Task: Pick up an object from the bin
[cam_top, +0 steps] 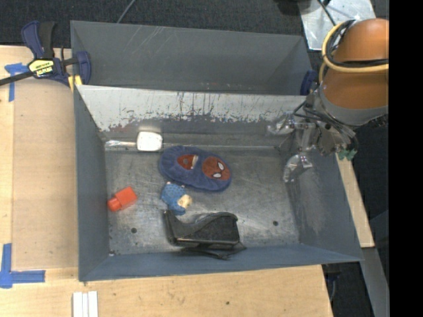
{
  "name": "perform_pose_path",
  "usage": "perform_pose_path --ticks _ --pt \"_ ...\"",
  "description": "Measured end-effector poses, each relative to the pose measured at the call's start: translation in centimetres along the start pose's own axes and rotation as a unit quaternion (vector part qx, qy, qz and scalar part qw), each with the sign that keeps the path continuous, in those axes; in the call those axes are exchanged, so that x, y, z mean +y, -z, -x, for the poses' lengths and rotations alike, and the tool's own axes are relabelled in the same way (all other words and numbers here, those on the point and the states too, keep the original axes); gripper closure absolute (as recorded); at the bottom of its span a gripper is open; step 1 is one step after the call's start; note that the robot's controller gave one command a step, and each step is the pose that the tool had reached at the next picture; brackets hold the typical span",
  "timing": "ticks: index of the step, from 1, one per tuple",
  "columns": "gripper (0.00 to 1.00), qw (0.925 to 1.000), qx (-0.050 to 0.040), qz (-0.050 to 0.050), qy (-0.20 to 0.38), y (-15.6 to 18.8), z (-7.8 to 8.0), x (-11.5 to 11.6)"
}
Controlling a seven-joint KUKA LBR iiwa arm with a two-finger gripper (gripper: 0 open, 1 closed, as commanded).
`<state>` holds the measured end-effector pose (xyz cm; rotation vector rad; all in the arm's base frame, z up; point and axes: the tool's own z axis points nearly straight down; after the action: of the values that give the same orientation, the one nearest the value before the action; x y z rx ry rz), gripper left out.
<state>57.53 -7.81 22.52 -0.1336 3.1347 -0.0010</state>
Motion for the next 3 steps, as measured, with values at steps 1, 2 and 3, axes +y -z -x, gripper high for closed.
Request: perform_pose_path --ticks 1,2,3 --pt "0.0 0.9937 0.0034 0.001 -0.112 -12.5 3.2 3.9" --pt "0.0 0.9977 -0.0002 0.0 -0.068 -14.7 3.8 10.1" --pt "1.0 0.9976 -0.0007 0.0 -0.069 -14.6 3.8 9.9"
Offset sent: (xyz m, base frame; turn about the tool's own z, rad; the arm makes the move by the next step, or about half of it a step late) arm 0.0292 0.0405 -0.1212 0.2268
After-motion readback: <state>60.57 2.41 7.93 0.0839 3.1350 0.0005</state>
